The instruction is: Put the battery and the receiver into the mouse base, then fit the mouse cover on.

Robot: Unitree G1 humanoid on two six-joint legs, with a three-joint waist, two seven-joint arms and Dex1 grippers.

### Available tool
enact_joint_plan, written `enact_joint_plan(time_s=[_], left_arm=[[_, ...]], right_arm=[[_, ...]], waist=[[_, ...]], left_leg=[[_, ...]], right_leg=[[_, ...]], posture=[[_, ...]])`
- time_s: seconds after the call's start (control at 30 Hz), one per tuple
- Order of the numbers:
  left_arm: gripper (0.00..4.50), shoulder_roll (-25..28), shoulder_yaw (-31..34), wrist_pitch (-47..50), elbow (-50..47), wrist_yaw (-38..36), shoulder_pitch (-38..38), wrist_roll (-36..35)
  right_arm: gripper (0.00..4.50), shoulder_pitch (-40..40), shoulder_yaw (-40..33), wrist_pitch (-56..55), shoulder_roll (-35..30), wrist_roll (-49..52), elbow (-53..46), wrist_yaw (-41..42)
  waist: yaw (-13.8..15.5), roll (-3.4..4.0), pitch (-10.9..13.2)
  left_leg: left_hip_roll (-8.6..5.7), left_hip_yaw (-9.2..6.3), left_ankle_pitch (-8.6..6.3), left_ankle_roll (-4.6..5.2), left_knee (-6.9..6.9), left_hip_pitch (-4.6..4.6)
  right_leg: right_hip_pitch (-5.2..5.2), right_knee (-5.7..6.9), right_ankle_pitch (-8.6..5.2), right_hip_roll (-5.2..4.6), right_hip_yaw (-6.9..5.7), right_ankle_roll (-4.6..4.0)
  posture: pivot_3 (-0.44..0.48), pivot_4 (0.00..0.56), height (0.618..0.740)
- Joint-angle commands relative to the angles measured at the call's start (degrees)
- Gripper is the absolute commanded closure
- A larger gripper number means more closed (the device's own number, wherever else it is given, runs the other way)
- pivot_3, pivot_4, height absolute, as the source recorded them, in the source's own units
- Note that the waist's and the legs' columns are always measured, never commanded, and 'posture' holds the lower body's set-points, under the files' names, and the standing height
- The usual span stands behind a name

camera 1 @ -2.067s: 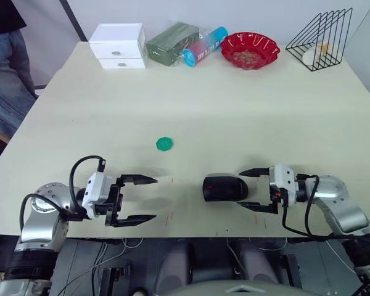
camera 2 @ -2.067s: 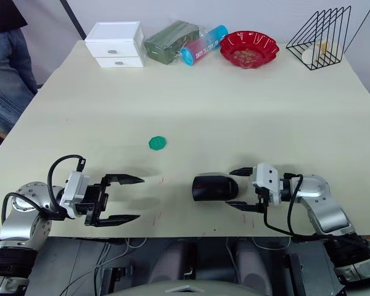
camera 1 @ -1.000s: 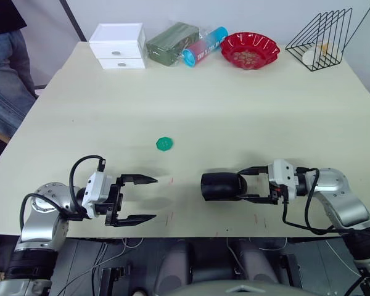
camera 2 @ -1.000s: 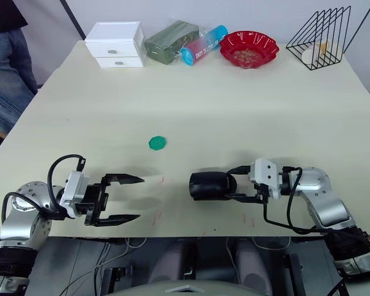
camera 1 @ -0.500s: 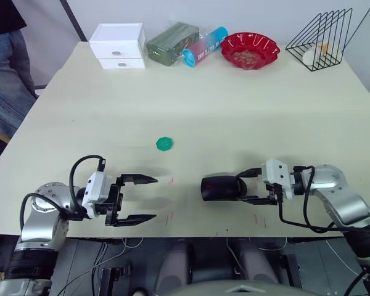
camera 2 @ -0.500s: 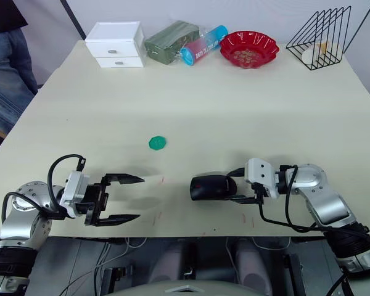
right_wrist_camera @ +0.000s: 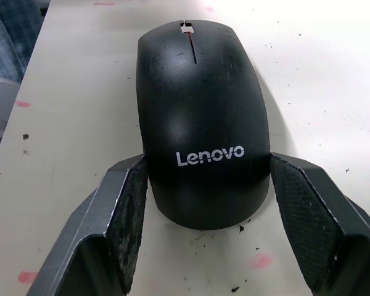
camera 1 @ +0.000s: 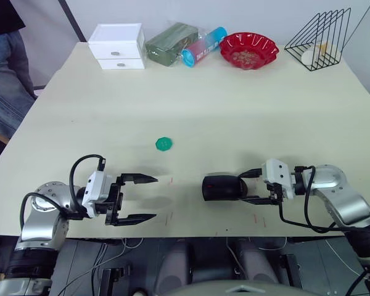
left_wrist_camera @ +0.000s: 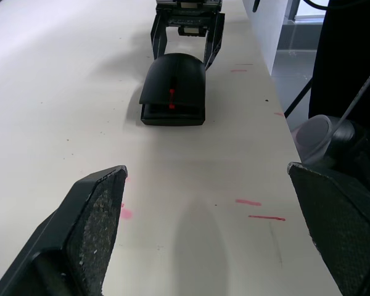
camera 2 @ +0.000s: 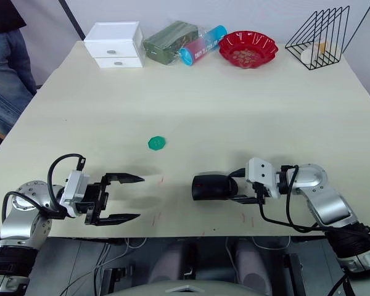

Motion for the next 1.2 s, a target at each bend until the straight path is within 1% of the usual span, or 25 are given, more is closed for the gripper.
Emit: enact_joint_plan(time_s=[0.03,0.33,0.7,1.2], left_arm=[[0.00,0.2,0.6,-0.4,-0.5,-2.2,-0.3,-0.7],[0.00,0.1,0.5,-0.7,0.0,-2.4,-0.7,-0.6],[0.00,0.0,0.1,-1.0,0.4,-2.5,-1.0,-0.6],[0.00,-0.2,0.0,-1.0,0.5,-2.5,-1.0,-0.5]], right_arm=[[1.36,-1.7,-0.4,1.0,-0.2,0.7,-3.2,-0.1],[1.36,-3.0,-0.7,5.3,-0.9,1.8,-6.9,-0.2],[1.36,-3.1,0.6,8.6,-3.3,-0.6,-8.1,-0.7],[1.36,-5.4,2.1,12.6,-3.5,-1.4,-10.4,-1.8]], waist=[[0.0,0.00,0.0],[0.1,0.00,0.0],[0.0,0.00,0.0],[0.0,0.00,0.0]], left_leg=[[0.00,0.00,0.00,0.00,0.00,0.00],[0.00,-0.02,0.00,0.00,0.00,-0.02],[0.00,-0.02,0.00,0.00,0.00,-0.02],[0.00,-0.03,0.00,0.00,0.01,-0.03]], right_leg=[[0.00,0.00,0.00,0.00,0.00,0.00],[0.00,-0.01,0.00,0.00,-0.02,0.00],[-0.01,-0.01,0.00,0.00,-0.02,0.00],[-0.01,-0.01,0.00,-0.01,-0.03,0.00]], posture=[[0.000,0.150,0.740],[0.000,0.150,0.740],[0.000,0.150,0.740],[0.000,0.150,0.740]])
